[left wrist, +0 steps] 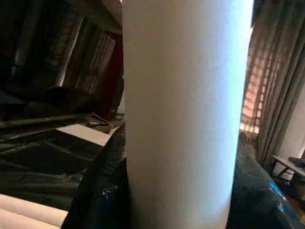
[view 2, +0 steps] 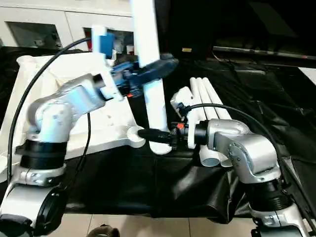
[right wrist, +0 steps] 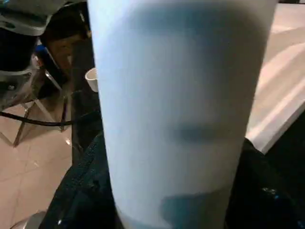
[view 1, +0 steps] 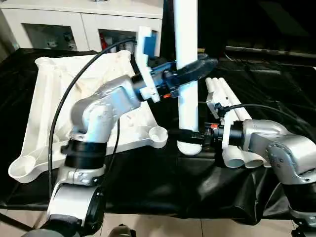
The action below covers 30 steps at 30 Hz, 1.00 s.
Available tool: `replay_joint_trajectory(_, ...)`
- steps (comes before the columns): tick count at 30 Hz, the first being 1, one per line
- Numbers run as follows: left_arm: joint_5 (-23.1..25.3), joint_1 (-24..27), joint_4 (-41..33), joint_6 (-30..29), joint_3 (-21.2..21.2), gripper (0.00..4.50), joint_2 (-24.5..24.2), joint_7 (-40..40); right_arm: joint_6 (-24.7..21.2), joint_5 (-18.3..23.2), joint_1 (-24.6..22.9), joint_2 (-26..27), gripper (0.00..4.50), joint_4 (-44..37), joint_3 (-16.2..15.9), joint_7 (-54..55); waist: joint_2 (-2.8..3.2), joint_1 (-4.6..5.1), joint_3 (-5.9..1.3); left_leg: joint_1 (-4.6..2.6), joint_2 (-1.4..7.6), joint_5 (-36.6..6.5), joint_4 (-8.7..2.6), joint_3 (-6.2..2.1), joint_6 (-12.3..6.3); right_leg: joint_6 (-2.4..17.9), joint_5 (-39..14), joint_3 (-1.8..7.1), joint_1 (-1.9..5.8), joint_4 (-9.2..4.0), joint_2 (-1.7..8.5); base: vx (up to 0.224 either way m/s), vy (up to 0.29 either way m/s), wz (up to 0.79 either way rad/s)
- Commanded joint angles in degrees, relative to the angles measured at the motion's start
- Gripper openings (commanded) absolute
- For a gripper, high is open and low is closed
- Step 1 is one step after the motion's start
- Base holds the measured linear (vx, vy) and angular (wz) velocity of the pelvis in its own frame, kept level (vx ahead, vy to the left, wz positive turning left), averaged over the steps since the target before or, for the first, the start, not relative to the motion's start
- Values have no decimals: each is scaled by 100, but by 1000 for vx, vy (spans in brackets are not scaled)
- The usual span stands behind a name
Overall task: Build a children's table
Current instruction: Pick table leg
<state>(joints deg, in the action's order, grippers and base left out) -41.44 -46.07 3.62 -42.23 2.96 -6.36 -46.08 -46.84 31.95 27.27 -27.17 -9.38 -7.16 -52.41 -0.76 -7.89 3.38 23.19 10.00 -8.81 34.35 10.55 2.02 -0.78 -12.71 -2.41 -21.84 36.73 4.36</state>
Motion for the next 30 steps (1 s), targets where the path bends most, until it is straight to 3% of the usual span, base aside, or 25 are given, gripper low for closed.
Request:
replay_joint_trajectory(1,-130,-70,-10,-33,-6,182,-2,-129,-68,-25,-45,-26,233,-56,2,33,-4,37,-405,-197,297,-1054,-380,-115,99,1239,-536,227,210,-470,379,0,0,0)
replay_joint_trajectory(6,-169,-82,1,-92,23,182,-30,-113,-72,2,-51,37,209,-56,47,125,-3,33,-413,-197,298,-1037,-384,-120,149,1203,-488,226,208,-459,381,0,0,0)
replay_joint_trajectory(13,828,-226,563,339,-126,182,111,1071,-61,24,-52,131,201,-19,108,278,-17,21,-416,-195,301,-1021,-381,-122,162,1156,-459,230,222,-474,388,0,0,0)
replay_joint_trajectory(17,1000,-260,778,303,-115,182,175,1461,-42,-13,-32,173,199,11,107,353,-19,21,-430,-181,285,-867,-361,-120,107,1177,-239,226,236,-453,385,0,0,0)
replay_joint_trajectory(23,800,-230,693,246,-14,182,279,1484,-10,-10,-20,214,199,45,106,458,-2,34,-426,-187,288,-882,-357,-118,65,1258,-222,219,234,-454,382,0,0,0)
replay_joint_trajectory(30,532,-286,589,194,83,182,286,1373,113,-129,1,198,198,99,56,509,-21,28,-418,-196,294,-952,-365,-116,78,1247,-341,223,225,-466,383,0,0,0)
